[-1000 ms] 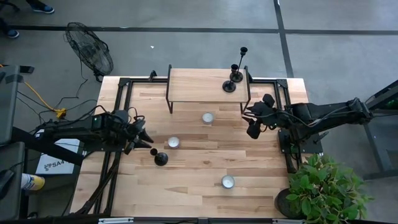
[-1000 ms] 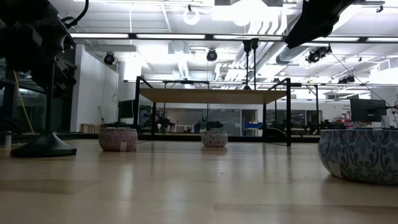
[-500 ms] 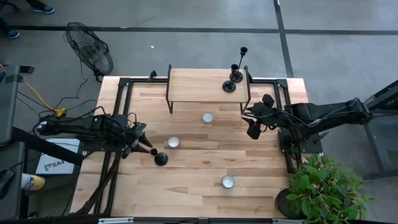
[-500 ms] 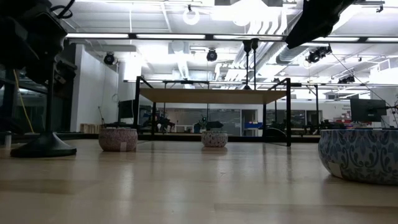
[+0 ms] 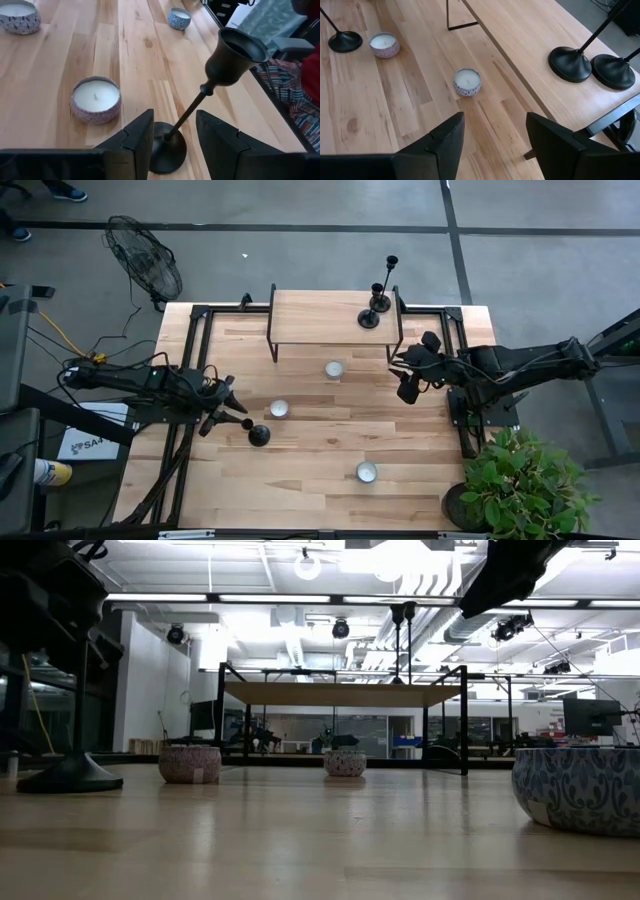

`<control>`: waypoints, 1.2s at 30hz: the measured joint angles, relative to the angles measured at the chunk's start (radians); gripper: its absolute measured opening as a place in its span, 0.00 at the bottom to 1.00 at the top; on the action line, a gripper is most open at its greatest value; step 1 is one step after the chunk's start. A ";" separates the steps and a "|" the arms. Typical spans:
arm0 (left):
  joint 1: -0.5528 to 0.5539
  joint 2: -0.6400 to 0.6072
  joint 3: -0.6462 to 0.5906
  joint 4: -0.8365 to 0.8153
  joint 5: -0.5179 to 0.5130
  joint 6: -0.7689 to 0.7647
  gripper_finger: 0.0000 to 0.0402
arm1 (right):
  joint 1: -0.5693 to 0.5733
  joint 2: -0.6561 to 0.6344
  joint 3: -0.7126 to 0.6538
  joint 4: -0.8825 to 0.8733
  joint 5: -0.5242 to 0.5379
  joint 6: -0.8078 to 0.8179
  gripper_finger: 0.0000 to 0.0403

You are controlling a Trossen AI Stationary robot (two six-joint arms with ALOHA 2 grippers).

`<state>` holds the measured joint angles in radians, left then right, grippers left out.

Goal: Pick & Place candle stick holders
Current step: Put the black candle holder on the shelf

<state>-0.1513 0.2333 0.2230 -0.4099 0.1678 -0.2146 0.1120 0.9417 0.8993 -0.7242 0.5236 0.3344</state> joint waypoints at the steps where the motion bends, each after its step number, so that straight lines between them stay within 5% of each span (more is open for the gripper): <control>1: 0.000 0.000 0.000 0.001 0.000 0.000 0.36 | 0.000 0.000 0.000 0.000 0.000 0.000 0.52; 9: 0.000 0.000 0.000 0.018 -0.028 -0.095 0.36 | 0.000 0.000 0.000 0.000 -0.008 -0.002 0.52; 36: 0.000 0.000 0.000 0.020 0.053 0.001 0.36 | 0.000 0.000 0.000 0.000 -0.031 0.005 0.52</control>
<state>-0.1516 0.2335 0.2230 -0.3898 0.2205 -0.2134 0.1118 0.9417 0.8993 -0.7242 0.4931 0.3393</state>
